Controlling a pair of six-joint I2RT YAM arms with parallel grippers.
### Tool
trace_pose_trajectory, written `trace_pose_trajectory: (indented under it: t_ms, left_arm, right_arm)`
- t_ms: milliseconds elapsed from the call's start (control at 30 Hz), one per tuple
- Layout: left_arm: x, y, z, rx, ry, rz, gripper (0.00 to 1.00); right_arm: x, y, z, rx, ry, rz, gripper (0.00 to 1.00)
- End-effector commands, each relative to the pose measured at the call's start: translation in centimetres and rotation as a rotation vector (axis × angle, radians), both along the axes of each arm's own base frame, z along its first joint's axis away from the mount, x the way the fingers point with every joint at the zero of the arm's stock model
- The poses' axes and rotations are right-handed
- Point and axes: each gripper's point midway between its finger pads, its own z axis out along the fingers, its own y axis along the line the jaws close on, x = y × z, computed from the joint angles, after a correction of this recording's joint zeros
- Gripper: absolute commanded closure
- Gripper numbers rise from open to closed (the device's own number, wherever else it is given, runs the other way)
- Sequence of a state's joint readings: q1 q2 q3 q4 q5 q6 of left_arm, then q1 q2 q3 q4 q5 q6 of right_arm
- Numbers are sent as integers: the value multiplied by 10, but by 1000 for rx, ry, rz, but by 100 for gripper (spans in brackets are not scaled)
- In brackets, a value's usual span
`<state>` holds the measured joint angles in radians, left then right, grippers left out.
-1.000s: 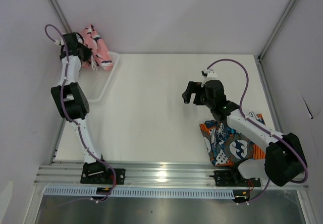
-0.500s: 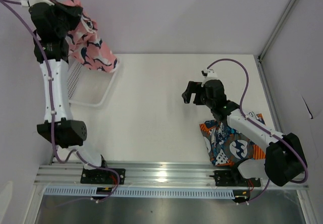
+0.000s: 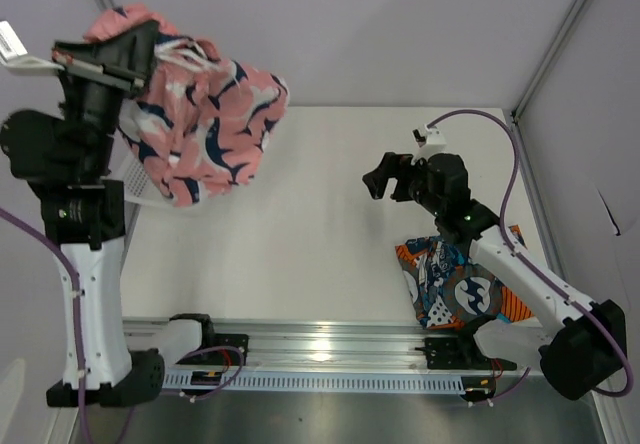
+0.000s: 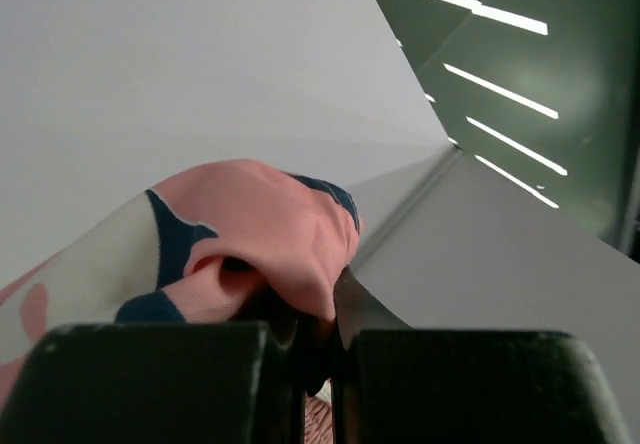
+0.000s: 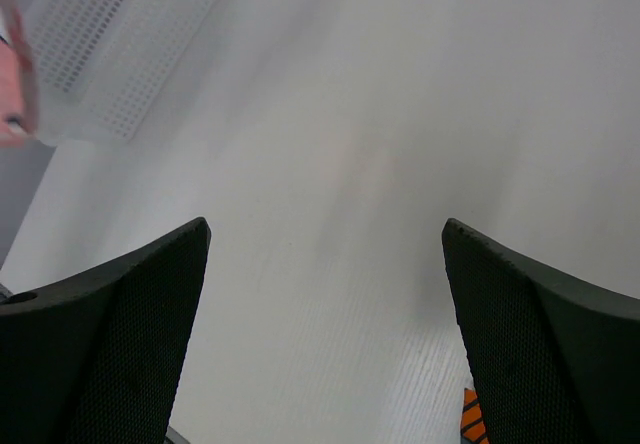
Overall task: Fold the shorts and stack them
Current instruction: Move the shorts to the center of the board, then flatten the shorts out
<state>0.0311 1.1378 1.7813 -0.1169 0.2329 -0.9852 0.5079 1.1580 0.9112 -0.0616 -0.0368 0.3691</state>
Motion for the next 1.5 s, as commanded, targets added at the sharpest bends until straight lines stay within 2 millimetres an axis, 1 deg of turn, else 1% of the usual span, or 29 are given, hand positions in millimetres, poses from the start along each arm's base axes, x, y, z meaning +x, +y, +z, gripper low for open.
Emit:
trace_pose_trajectory:
  t_ms: [0,33,67,100,133,167,200,233,267,300,333,400,433,533,567,667,733,800,833,867,900,967,1133,1167,1200,1300,1367,1433,1467]
  left_arm:
    - [2,-40,-35,-114,44,-202,100]
    - [16,-51,-69,-117,120,-219,100]
    - [10,-60,-73,-120,120,-241,100]
    - [10,-85,-92,-112,161,-308,100]
    - [12,-98,-107,-113,183,-327,100]
    - [12,-110,-115,-102,203,-351,100]
    - [8,-139,-127,-81,240,-420,100]
    - [13,-151,-146,-45,283,-409,100]
    - [15,-162,-156,-28,312,-421,100]
    - [12,-179,-170,-9,346,-455,100]
    - [21,-193,-191,18,405,-483,100]
    - [28,-207,-213,38,477,-524,100]
    - [34,-213,-233,60,534,-530,100]
    - [34,-214,-254,67,573,-534,100]
    - [33,-213,-255,61,559,-533,100]
    - [31,-211,-258,75,562,-529,100]
    - [29,-211,-260,96,562,-530,100]
    - [27,-209,-270,112,588,-524,100]
    - [27,-209,-275,115,596,-523,100]
    - [25,-208,-274,113,593,-525,100]
    - [24,-208,-277,113,596,-528,100]
    - [23,-208,-279,111,601,-529,100]
    - [23,-206,-286,112,623,-518,100]
    - [24,-206,-289,112,630,-516,100]
    - [24,-206,-291,110,634,-515,100]
    - [23,-206,-294,102,638,-517,100]
    - [22,-205,-299,95,647,-517,100]
    - [21,-204,-299,94,645,-517,100]
    - [21,-204,-300,91,648,-514,100]
  right_arm:
    - [-10,0,43,53,-72,35,1]
    - [-13,-2,43,50,-67,32,0]
    - [-17,-7,51,55,-85,24,1]
    - [-20,-9,51,57,-85,28,1]
    - [-24,-9,52,59,-85,40,0]
    - [-28,-9,55,65,-93,59,0]
    - [-38,-6,61,81,-103,102,1]
    - [-43,-4,61,81,-103,126,1]
    - [-49,-5,66,90,-115,138,1]
    - [-53,-5,65,93,-114,153,1]
    - [-56,-6,60,94,-108,161,2]
    - [-64,-4,62,106,-119,195,6]
    - [-64,-5,57,107,-110,198,9]
    - [-71,6,52,122,-96,284,11]
    - [-72,11,53,131,-103,315,11]
    - [-70,20,42,146,-68,347,13]
    - [-69,26,45,186,-80,369,15]
    - [-68,32,50,216,-96,396,17]
    - [-68,35,49,218,-94,404,20]
    - [-65,40,44,205,-84,402,21]
    - [-64,43,46,197,-87,399,22]
    - [-60,48,44,178,-95,397,25]
    - [-57,55,51,197,-115,399,30]
    - [-55,57,49,196,-108,398,30]
    - [-54,60,53,198,-111,397,30]
    - [-48,67,50,194,-93,394,32]
    - [-46,72,53,194,-96,392,33]
    - [-42,78,49,188,-83,387,35]
    - [-41,80,52,190,-90,389,36]
